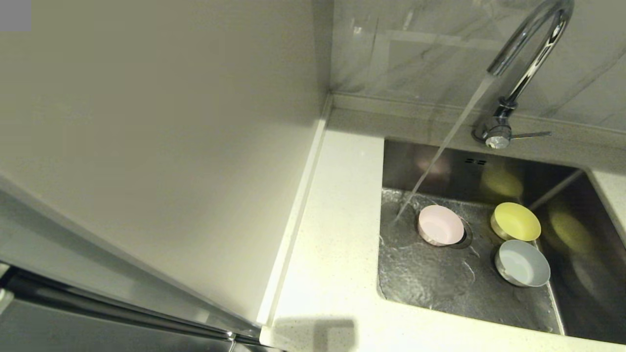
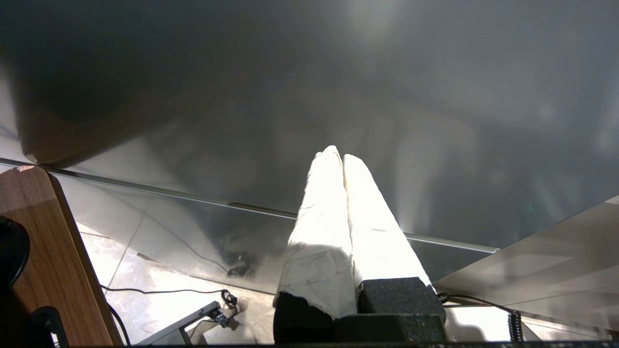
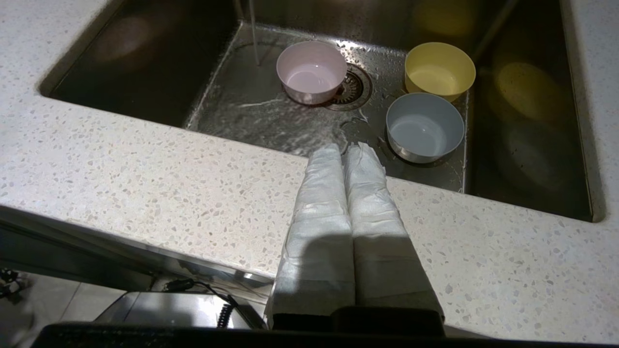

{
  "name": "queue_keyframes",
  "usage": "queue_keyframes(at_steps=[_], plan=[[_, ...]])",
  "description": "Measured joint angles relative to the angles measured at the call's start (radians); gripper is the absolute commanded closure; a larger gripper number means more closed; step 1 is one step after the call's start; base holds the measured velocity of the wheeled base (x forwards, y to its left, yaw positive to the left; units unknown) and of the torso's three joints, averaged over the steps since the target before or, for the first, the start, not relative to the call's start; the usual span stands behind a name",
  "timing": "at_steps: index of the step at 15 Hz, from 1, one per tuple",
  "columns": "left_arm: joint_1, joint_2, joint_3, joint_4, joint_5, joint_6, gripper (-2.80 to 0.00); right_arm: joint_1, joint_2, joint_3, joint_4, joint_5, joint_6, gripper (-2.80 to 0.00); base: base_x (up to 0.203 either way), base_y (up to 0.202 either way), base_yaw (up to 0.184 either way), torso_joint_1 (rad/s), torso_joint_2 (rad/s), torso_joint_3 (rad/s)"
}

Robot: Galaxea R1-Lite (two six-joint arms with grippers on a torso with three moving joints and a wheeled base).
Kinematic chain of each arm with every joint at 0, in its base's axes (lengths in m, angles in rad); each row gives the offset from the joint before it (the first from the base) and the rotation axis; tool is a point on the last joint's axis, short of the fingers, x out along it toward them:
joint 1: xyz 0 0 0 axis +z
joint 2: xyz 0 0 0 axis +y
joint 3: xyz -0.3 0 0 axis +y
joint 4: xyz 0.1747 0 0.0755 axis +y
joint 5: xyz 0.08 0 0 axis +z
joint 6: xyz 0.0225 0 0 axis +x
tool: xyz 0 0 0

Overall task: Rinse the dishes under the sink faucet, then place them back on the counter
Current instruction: Wait for the water to rinse the bowl

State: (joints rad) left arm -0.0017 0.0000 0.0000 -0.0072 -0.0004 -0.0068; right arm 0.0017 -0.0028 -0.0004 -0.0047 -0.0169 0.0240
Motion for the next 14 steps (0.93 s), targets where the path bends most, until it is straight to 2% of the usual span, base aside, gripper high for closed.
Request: queue_keyframes(at_steps=[14], plan=[[0.000, 0.000, 0.000, 0.000, 0.000, -0.001, 0.00, 0.000, 0.001, 0.000, 0.000, 0.000, 0.000, 0.00, 0.000, 0.000, 0.000, 0.000, 0.00, 0.000]])
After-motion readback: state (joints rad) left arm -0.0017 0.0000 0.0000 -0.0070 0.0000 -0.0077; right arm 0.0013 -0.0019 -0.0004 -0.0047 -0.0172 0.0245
